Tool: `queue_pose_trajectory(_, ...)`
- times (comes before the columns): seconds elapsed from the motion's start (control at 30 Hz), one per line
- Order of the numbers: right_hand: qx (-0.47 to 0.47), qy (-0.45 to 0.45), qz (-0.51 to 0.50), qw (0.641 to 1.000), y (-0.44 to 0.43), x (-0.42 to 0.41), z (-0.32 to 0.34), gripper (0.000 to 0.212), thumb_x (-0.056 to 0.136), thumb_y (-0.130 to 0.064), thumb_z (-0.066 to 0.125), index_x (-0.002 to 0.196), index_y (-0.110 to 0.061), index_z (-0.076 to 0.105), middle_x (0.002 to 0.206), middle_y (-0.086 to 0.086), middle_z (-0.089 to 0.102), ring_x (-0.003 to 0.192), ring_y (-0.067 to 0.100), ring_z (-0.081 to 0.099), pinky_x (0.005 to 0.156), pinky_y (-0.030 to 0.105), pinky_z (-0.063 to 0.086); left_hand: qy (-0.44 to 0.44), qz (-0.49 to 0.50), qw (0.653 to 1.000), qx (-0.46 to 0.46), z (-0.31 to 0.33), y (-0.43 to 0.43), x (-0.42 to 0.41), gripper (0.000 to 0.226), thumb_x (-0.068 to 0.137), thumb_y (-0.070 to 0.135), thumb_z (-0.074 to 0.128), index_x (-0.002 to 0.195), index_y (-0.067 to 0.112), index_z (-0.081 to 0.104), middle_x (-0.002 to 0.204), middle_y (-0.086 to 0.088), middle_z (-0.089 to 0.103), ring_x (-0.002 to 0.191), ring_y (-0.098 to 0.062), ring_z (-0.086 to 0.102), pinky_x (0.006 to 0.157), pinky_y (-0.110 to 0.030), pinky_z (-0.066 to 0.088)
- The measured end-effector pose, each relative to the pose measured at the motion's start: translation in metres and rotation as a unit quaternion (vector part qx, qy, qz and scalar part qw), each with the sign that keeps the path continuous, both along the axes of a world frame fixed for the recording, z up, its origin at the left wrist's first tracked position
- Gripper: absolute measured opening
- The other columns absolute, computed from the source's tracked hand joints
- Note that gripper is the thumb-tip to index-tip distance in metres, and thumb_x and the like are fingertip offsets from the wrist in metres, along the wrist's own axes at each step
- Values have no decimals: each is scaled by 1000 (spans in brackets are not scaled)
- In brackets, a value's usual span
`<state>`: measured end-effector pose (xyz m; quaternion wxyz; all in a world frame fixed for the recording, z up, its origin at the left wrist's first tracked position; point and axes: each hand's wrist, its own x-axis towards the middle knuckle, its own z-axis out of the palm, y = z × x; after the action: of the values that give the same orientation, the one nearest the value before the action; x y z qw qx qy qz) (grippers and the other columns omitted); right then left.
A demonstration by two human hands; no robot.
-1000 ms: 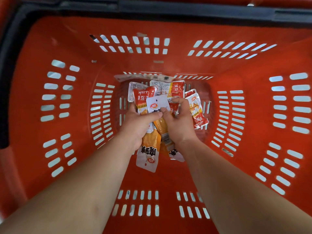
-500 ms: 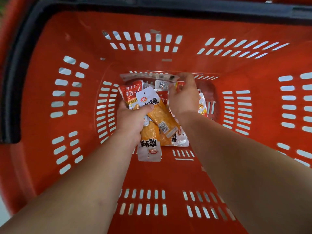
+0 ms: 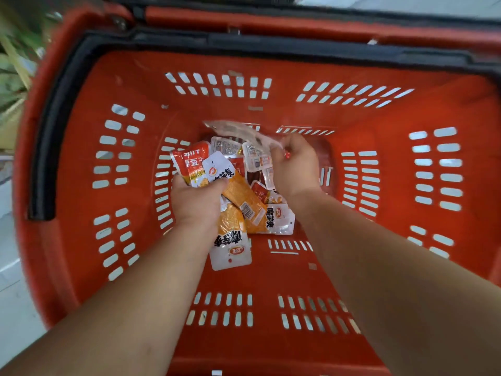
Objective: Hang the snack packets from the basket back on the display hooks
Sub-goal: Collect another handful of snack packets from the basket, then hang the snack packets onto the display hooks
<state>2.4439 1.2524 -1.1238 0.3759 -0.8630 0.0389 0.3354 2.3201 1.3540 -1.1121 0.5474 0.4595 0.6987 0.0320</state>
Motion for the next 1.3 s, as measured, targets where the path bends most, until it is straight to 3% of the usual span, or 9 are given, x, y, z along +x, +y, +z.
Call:
queue_pose_trajectory(0.2, 42, 51, -3, 998, -32, -3, 120, 18, 106, -23, 49, 94, -11, 49, 80, 6, 54, 68, 14, 49, 60, 33, 45, -17, -8, 1000, -16, 117, -12, 11, 37, 79, 1, 85, 89, 24, 58, 85, 9, 72, 61, 1, 68, 56, -21, 51)
queue_pose_trajectory(0.43, 97, 78, -23, 992, -47, -3, 353, 21, 107, -16, 44, 86, -16, 47, 75, -1, 47, 56, 3, 41, 45, 15, 33, -28, 29, 999, -18, 312, -8, 18, 38, 75, 6, 88, 97, 26, 64, 91, 3, 77, 79, -19, 75, 72, -36, 60)
queue_pose_trajectory(0.6, 200, 162, 36, 966, -26, -25, 504, 20, 102, -18, 46, 108, -19, 65, 102, -5, 68, 87, 4, 65, 73, 21, 52, -79, 35, 996, -15, 459, 3, 14, 39, 74, 6, 88, 100, 25, 67, 86, 4, 79, 79, -22, 78, 82, -52, 64)
queue_pose_trajectory(0.7, 222, 122, 109, 961, -7, -47, 576, 23, 102, -16, 51, 113, -28, 67, 121, -32, 57, 110, -16, 55, 100, 18, 46, -135, 31, 990, -3, 541, 17, 4, 37, 75, 1, 86, 103, 17, 69, 88, -3, 80, 82, -28, 78, 83, -56, 63)
queue_pose_trajectory(0.83, 255, 40, 128, 957, 16, -74, 666, 32, 110, -39, 44, 94, -30, 70, 144, -23, 47, 135, -4, 45, 94, 12, 47, -224, -6, 975, 1, 636, 47, -18, 40, 76, -5, 84, 110, 6, 69, 96, -13, 80, 87, -36, 78, 82, -58, 63)
queue_pose_trajectory(0.97, 247, -132, 94, 955, 41, -95, 723, 16, 93, -35, 71, 82, -26, 64, 118, -10, 65, 112, 6, 61, 92, 32, 47, -284, -65, 956, 25, 718, 75, -47, 41, 80, -4, 83, 115, 12, 67, 99, -10, 80, 89, -35, 78, 79, -53, 63)
queue_pose_trajectory(1.07, 260, -147, 25, 954, 57, -101, 769, 49, 79, -23, 89, 116, -26, 57, 119, -1, 59, 98, 10, 61, 72, 24, 54, -307, -91, 946, 43, 764, 90, -64, 38, 82, -3, 83, 112, 17, 70, 99, -8, 81, 90, -35, 78, 86, -58, 62)
queue_pose_trajectory(1.17, 288, -93, 30, 953, 68, -97, 812, 106, 74, -24, 93, 156, -38, 28, 130, -15, 52, 114, 11, 62, 82, 35, 62, -327, -101, 937, 68, 805, 100, -70, 41, 83, -1, 83, 116, 18, 68, 99, -5, 81, 90, -32, 78, 87, -59, 62)
queue_pose_trajectory(1.3, 346, -21, 48, 937, 85, -78, 853, 113, 77, -14, 91, 158, -48, 21, 119, -11, 73, 102, 16, 75, 86, 51, 62, -367, -88, 920, 110, 849, 111, -69, 41, 82, -3, 84, 113, 17, 68, 100, -5, 81, 92, -33, 78, 88, -62, 61)
